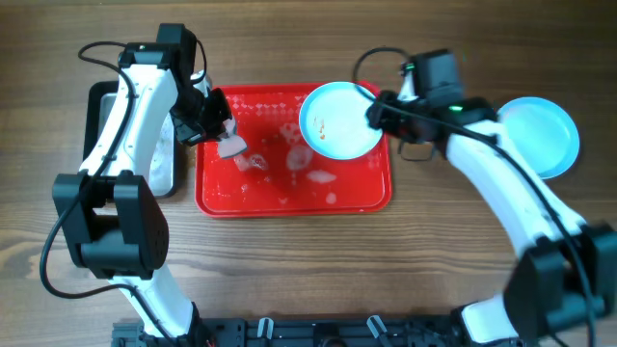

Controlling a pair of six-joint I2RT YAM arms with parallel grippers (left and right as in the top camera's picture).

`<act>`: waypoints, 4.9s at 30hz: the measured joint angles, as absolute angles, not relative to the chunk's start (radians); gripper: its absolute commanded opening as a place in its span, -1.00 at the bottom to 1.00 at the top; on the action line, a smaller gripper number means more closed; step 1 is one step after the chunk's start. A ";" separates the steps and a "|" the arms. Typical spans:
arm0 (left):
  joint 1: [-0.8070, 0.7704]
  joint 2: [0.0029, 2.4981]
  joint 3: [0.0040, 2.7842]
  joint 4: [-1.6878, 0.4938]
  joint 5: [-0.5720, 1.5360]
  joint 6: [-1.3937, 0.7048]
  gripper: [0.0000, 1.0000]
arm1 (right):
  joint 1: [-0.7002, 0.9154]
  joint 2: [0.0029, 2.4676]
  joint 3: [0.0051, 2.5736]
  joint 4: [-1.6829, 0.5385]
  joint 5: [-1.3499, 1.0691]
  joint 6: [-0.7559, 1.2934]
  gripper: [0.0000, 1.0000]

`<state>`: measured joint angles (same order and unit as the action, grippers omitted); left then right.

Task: Clean dirty plates on tray and stack at the side
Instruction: 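Grasp the last blue plate rim with the right gripper and drag it left, then scrub the last plate with the sponge in the left gripper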

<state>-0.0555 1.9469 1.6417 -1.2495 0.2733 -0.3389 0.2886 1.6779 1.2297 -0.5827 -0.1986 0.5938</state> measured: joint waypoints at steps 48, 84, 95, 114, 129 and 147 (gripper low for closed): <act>-0.138 1.947 1.642 -1.323 0.269 -0.463 -0.92 | 0.433 2.084 1.428 -0.664 -0.052 0.156 -0.76; -0.440 1.972 1.279 -0.588 -0.019 -0.391 -0.92 | 0.434 2.083 1.446 -0.704 -0.134 0.442 -0.91; -0.451 1.996 1.216 -0.263 -0.209 -0.560 -0.92 | 0.432 2.083 1.454 -0.703 -0.134 0.449 -0.91; -0.321 2.022 1.373 -0.983 0.347 -0.304 -0.92 | 0.444 2.083 1.454 -0.725 -0.167 0.407 -0.91; -0.405 2.028 1.379 -0.562 -0.109 -0.550 -0.92 | 0.441 2.083 1.454 -0.717 -0.160 0.423 -0.91; -0.429 2.029 1.439 -0.942 -0.495 -0.469 -0.92 | 0.466 2.083 1.467 -0.716 -0.229 0.422 -0.91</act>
